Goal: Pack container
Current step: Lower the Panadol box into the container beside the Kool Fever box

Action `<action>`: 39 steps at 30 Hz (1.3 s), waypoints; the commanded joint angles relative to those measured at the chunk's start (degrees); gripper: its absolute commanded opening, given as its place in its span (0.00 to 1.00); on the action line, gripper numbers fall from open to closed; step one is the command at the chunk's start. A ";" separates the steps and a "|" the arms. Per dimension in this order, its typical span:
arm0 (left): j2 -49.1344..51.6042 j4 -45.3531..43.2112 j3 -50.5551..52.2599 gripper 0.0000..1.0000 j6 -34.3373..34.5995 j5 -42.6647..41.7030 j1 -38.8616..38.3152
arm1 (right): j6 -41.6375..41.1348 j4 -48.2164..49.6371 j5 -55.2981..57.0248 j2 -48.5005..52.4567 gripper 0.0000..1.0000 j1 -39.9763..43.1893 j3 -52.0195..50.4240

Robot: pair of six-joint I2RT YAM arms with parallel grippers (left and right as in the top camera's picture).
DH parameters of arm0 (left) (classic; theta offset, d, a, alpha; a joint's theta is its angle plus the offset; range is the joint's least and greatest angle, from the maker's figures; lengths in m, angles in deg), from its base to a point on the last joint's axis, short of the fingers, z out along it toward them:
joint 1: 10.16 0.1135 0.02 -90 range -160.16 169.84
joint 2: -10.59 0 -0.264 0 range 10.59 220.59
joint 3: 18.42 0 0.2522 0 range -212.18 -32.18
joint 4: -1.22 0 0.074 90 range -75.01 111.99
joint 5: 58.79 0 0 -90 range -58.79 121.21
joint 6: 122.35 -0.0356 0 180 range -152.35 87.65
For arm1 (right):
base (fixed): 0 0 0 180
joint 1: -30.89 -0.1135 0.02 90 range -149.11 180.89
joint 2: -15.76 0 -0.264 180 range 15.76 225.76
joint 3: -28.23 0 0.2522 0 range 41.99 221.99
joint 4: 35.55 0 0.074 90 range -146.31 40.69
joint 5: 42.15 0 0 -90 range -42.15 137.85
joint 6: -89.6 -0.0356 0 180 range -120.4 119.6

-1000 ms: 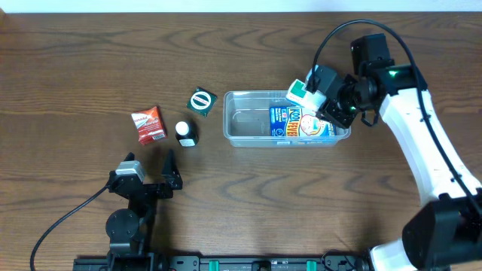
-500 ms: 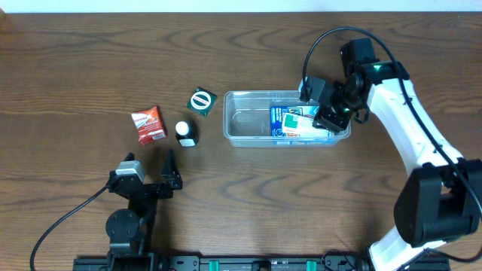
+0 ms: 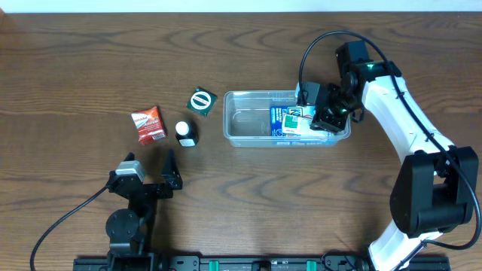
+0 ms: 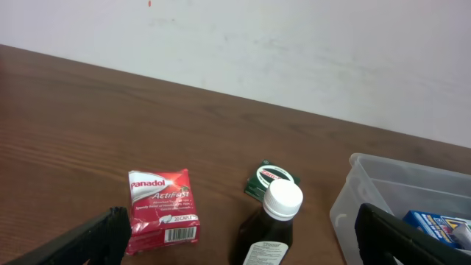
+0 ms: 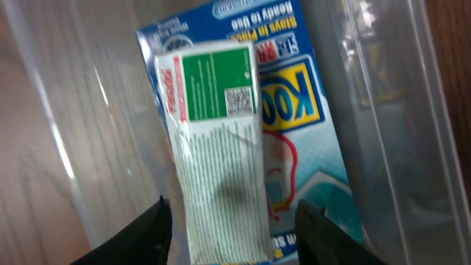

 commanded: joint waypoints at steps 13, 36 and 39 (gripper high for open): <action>-0.26 2.05 0.92 0.98 -0.79 -0.39 0.26 | -33.05 5.01 -41.20 -0.85 0.79 -2.86 0.79; -0.26 2.05 0.92 0.98 -0.79 -0.39 0.26 | -78.49 11.45 14.12 -0.85 0.44 -15.45 0.74; -0.26 2.05 0.92 0.98 -0.79 -0.39 0.26 | -79.49 11.80 17.07 -0.85 0.44 -15.43 0.70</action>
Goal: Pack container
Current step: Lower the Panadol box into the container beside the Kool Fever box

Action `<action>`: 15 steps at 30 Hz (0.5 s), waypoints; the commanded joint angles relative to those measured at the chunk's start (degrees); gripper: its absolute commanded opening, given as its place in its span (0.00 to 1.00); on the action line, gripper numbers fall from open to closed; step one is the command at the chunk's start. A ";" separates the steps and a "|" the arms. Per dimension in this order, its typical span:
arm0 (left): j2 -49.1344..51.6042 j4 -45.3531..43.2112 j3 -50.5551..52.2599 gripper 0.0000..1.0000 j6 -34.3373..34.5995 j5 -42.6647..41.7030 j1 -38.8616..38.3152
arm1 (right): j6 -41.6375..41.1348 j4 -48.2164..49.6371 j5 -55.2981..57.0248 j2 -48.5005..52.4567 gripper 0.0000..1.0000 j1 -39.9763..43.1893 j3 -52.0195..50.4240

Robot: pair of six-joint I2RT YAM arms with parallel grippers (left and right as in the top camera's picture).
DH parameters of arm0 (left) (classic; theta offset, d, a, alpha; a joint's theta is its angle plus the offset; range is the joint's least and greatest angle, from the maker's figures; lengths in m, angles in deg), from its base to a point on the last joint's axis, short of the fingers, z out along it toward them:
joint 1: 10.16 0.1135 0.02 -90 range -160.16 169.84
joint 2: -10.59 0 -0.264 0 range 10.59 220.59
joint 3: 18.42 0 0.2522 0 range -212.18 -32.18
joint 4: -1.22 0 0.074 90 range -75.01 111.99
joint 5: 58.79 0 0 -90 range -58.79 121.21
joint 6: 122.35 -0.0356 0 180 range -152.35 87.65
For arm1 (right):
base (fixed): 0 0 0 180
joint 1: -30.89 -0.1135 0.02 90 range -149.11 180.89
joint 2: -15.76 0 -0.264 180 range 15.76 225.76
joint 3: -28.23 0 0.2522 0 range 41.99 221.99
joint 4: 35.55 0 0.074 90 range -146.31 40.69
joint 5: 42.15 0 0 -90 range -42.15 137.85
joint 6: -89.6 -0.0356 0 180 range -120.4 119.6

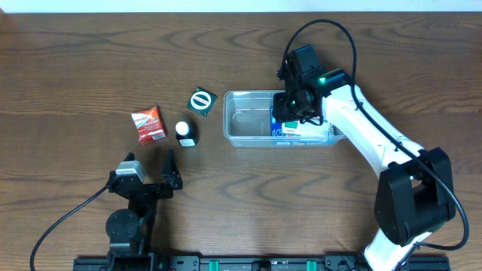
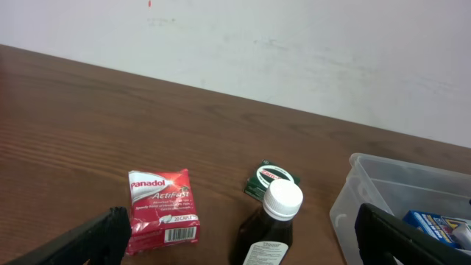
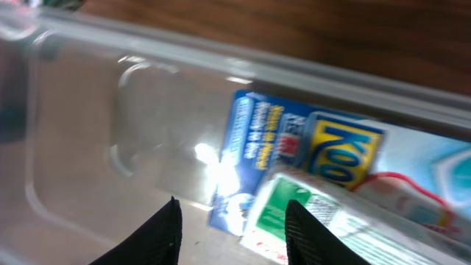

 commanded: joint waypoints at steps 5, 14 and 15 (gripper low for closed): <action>-0.24 2.05 0.92 0.98 -0.79 -0.39 0.26 | -3.15 0.50 8.15 -0.83 0.44 -0.79 0.50; -0.24 2.05 0.92 0.98 -0.79 -0.39 0.26 | -3.15 2.01 8.13 0.28 0.41 -0.79 -0.04; -0.24 2.05 0.92 0.98 -0.79 -0.39 0.26 | -3.15 2.10 8.15 0.68 0.41 -0.79 -0.09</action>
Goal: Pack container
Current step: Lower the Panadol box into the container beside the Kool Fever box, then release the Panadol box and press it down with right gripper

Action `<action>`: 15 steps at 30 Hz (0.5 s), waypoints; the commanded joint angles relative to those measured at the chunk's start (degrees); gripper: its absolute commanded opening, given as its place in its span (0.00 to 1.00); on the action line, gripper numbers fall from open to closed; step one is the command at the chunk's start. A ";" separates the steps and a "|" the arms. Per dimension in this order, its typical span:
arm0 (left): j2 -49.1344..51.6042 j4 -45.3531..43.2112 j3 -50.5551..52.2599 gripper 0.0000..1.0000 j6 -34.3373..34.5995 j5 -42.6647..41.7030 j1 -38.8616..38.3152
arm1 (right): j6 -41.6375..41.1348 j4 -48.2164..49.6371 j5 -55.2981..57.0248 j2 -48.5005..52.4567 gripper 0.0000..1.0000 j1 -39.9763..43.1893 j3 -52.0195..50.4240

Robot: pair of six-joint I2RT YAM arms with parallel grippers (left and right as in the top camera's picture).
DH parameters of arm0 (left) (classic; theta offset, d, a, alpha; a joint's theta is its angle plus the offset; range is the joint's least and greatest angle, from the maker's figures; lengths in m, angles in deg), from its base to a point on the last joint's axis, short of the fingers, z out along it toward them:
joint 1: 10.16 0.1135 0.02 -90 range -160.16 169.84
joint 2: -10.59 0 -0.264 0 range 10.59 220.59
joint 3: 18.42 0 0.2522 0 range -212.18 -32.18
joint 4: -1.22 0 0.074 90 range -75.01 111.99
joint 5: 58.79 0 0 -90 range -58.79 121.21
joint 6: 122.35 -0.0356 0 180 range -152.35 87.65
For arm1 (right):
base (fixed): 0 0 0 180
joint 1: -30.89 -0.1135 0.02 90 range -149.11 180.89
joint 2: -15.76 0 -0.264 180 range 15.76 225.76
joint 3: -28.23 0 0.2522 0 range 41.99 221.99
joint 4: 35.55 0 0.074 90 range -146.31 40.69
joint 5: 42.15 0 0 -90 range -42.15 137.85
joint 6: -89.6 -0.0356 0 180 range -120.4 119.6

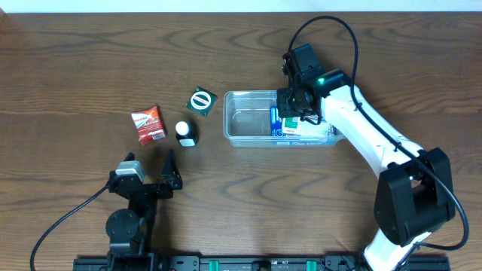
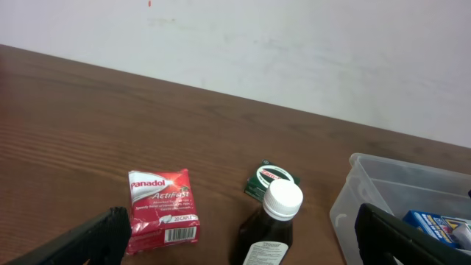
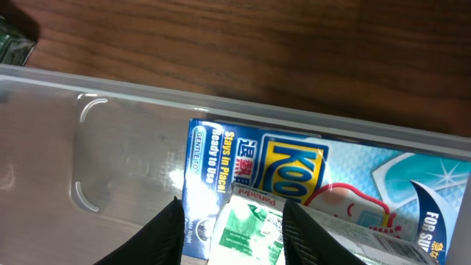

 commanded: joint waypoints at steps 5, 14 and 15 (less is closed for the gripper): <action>-0.26 2.05 0.92 0.98 -0.79 -0.37 0.26 | -0.85 1.03 1.11 1.53 0.41 -0.57 -0.17; -0.26 2.05 0.92 0.98 -0.79 -0.37 0.26 | -0.83 2.34 1.03 4.50 0.40 -0.52 -0.22; -0.26 2.05 0.92 0.98 -0.79 -0.39 0.26 | -0.85 2.36 0.87 4.87 0.40 -0.57 -0.22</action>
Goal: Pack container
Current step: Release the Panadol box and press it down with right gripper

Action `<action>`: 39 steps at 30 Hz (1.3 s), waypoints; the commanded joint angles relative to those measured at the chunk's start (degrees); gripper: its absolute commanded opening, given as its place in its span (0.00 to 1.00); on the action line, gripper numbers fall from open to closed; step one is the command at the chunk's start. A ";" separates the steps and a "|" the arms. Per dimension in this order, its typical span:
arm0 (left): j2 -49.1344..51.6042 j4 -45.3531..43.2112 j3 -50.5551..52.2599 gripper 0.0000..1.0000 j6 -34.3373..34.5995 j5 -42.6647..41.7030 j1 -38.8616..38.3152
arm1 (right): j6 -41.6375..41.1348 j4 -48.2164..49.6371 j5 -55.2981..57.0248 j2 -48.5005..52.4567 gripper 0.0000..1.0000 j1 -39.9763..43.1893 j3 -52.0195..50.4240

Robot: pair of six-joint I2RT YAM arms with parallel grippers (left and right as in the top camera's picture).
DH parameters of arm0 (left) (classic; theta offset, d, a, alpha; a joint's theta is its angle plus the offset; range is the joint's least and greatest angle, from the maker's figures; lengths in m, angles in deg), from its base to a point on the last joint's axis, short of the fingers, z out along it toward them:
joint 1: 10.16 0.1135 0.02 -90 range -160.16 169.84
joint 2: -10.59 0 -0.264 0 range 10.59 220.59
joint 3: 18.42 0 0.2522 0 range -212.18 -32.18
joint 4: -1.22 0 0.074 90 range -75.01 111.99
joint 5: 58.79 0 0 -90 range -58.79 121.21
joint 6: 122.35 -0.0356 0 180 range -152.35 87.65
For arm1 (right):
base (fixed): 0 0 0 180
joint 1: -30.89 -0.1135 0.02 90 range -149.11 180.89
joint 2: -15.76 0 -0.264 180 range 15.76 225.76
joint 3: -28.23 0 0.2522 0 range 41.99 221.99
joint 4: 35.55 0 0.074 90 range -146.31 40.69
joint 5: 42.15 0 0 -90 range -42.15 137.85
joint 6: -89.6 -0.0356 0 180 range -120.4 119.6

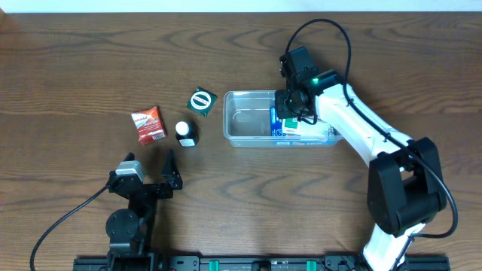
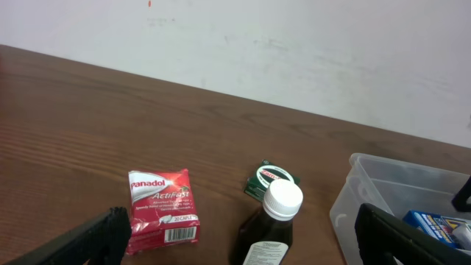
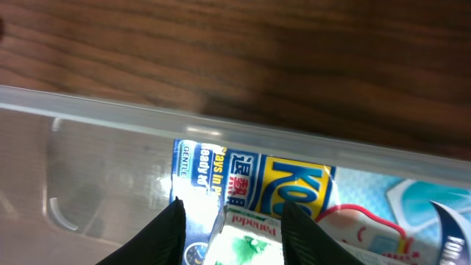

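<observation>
A clear plastic container [image 1: 242,129] lies mid-table. In its right half a blue Koolfever box [image 3: 293,179] lies flat, with a green-and-white Panadol box [image 3: 246,239] on top of it. My right gripper [image 1: 289,110] hangs over the left end of these boxes, open, and its fingers [image 3: 160,237] flank the end of the Panadol box. A red Panadol pack [image 1: 148,124], a dark bottle with a white cap [image 1: 185,133] and a green packet [image 1: 201,101] lie left of the container. My left gripper [image 2: 243,254] is open near the front edge, facing them.
The container's left half [image 3: 96,169] holds nothing. The right arm reaches in from the table's right side, its cable arching over the far side. The left arm's base [image 1: 124,226] sits at the front left.
My right gripper has shifted slightly over the boxes' left end, so they sit a little lower in its wrist view. Nothing else has moved.
First my right gripper stood open over the Panadol box lying on the blue box, reaching in from the container's right end. Then the arm had swung round toward the far side, over the boxes' left end. It has stayed there. The left arm has not moved.
</observation>
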 commanded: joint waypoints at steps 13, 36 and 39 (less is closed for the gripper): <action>-0.26 2.05 0.92 0.98 -0.76 -0.39 0.24 | -0.57 -0.68 -3.19 2.80 0.40 -0.57 -0.20; -0.26 2.05 0.92 0.98 -0.76 -0.39 0.24 | 3.50 -4.90 -3.72 -2.58 0.42 2.62 0.50; -0.26 2.05 0.92 0.98 -0.76 -0.39 0.24 | 4.00 -4.94 -3.76 -3.93 0.42 3.30 1.05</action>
